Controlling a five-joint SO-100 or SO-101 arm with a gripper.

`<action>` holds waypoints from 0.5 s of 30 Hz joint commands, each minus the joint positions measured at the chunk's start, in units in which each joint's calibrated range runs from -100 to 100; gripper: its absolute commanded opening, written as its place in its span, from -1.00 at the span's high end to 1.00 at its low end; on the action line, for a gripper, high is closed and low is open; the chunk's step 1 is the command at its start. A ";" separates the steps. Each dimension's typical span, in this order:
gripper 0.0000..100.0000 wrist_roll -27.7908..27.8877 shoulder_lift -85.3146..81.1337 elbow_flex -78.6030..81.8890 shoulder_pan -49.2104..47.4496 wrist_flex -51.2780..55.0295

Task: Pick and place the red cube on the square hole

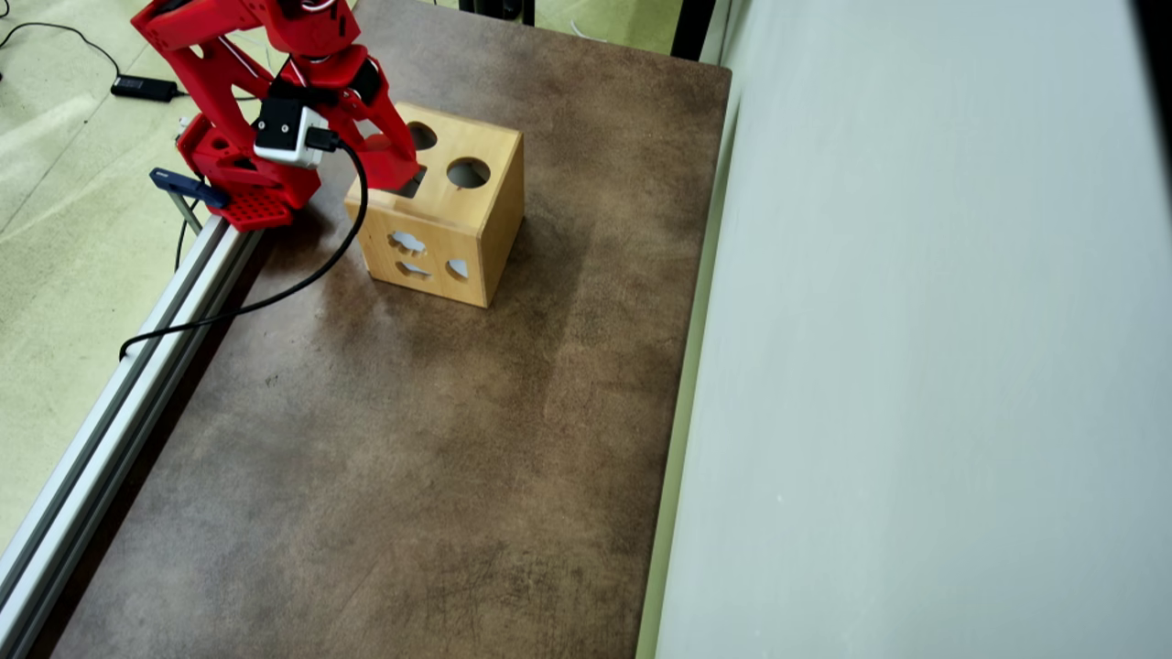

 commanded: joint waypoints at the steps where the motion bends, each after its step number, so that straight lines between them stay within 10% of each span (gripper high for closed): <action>1: 0.90 -0.59 -2.40 -0.13 -0.70 0.33; 15: 0.90 -0.59 -2.32 3.90 -0.70 0.17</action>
